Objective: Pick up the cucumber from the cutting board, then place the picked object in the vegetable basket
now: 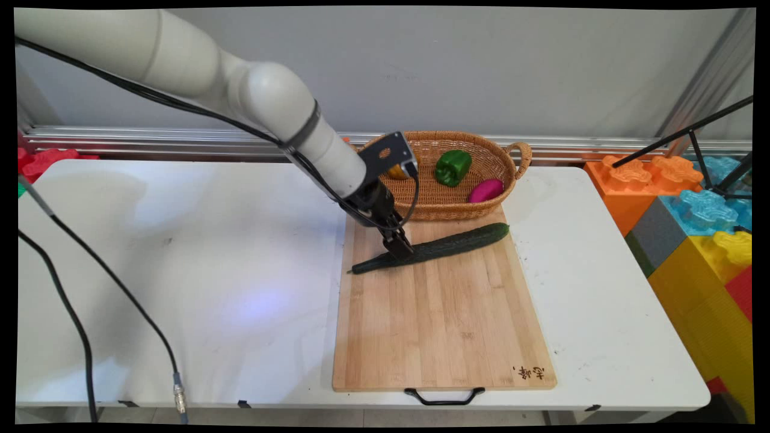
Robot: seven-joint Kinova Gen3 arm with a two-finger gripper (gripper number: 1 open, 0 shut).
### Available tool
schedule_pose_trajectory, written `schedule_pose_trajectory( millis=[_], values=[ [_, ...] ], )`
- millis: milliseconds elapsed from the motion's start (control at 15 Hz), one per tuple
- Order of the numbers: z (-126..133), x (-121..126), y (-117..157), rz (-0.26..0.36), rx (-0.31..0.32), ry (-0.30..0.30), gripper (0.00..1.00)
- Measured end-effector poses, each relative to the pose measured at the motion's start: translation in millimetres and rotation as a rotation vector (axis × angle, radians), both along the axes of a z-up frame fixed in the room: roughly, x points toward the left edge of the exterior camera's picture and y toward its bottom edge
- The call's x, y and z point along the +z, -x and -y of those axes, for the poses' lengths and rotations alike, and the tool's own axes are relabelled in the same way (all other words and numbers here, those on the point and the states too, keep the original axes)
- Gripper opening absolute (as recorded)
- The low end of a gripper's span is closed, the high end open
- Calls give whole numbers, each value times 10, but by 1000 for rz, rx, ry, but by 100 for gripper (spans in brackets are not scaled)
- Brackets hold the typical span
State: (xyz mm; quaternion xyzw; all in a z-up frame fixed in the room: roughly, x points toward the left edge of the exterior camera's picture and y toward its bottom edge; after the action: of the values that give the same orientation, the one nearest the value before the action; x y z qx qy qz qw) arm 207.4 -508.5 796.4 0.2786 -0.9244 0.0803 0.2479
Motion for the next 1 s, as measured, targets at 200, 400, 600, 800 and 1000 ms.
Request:
schedule_pose_trajectory(
  millis=[200, 400, 600, 800, 1000],
  values=[
    [17, -135, 54, -5, 8, -6, 100],
    [31, -251, 103, -6, 10, -6, 100],
    [45, -317, 129, -2, 12, 0, 0],
    [35, -353, 156, -3, 13, -5, 0],
    [4, -325, 175, -10, 13, -13, 0]
  ],
)
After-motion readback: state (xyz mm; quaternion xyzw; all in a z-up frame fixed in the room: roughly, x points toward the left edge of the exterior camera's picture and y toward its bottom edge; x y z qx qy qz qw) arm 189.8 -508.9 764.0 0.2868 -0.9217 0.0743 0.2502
